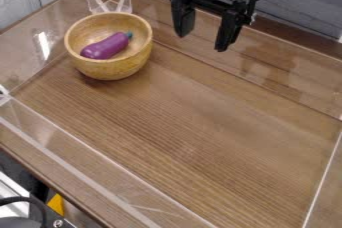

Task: Remove the purple eggplant from inside the brown bowl and put it on the table

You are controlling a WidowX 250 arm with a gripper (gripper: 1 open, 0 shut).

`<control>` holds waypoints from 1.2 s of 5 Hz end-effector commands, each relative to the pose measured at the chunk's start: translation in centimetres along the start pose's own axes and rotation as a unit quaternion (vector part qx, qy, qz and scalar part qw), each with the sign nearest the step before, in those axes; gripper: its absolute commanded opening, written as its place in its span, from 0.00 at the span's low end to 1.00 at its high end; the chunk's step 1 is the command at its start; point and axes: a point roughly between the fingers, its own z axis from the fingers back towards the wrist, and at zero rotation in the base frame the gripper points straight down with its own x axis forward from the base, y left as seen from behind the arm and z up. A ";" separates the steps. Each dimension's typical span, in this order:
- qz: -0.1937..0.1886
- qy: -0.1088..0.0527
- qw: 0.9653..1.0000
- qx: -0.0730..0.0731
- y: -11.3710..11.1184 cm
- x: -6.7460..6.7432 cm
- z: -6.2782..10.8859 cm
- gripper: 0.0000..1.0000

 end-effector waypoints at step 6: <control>0.033 -0.028 0.999 0.030 11.9 -0.8 0.4 1.00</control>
